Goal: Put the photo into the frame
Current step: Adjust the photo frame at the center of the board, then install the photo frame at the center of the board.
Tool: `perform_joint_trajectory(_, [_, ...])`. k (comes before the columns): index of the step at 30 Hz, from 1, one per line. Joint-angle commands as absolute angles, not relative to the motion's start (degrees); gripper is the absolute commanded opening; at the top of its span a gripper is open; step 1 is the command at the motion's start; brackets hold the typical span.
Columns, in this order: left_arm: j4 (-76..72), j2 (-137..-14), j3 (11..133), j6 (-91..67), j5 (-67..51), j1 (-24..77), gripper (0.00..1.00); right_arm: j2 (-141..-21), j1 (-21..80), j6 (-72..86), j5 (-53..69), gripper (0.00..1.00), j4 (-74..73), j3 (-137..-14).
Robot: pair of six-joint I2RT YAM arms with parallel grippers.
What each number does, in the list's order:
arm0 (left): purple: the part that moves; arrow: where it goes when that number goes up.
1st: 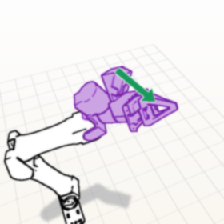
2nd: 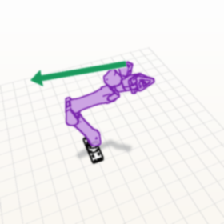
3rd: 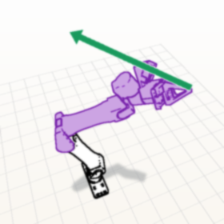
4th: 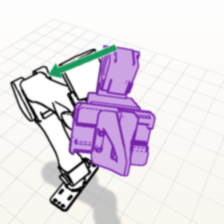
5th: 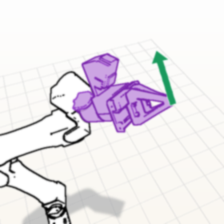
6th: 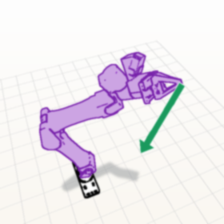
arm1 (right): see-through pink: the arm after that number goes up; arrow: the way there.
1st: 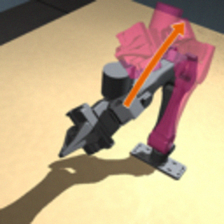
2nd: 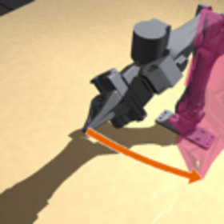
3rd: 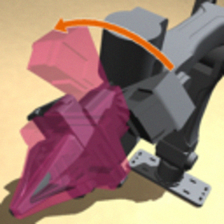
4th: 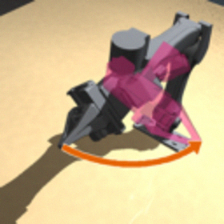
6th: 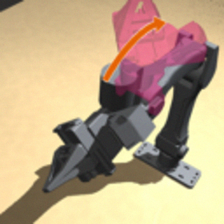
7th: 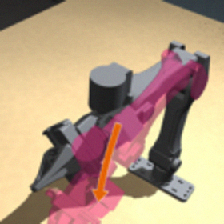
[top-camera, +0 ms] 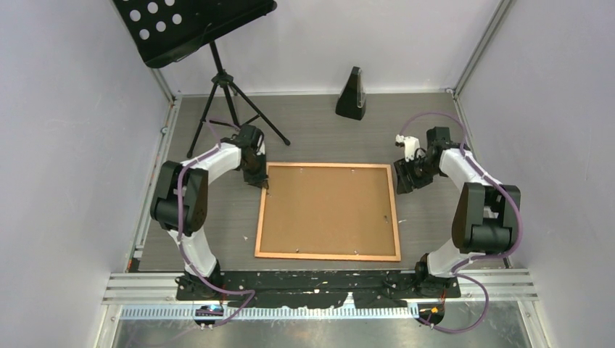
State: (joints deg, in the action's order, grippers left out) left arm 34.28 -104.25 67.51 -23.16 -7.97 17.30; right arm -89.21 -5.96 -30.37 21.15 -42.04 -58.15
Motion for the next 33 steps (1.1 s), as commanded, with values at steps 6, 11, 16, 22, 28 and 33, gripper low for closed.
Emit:
perform_joint_trajectory(6, [32.29,-101.93,64.51,-26.2,-6.99,13.54,0.0,-95.65,-3.43,-27.75,26.2,0.56,-40.33,-59.45])
perform_joint_trajectory(11, [31.49,-101.58,63.42,-27.08,-7.62,12.45,0.0,-94.77,-2.58,-27.62,28.4,0.57,-40.19,-59.37])
perform_joint_trajectory(16, [31.2,-102.29,63.35,-27.58,-8.56,12.3,0.0,-92.58,-1.92,-29.95,29.14,0.64,-42.23,-57.81])
perform_joint_trajectory(22, [30.91,-102.4,63.22,-27.68,-9.28,12.3,0.0,-89.86,-0.16,-31.27,26.54,0.66,-42.6,-54.85])
perform_joint_trajectory(28, [30.69,-102.0,63.08,-27.58,-9.23,12.26,0.0,-88.24,4.11,-30.94,23.44,0.66,-41.26,-52.19])
perform_joint_trajectory(33, [30.48,-102.11,63.02,-27.38,-9.32,12.3,0.0,-87.9,6.07,-30.6,21.21,0.66,-40.52,-51.46])
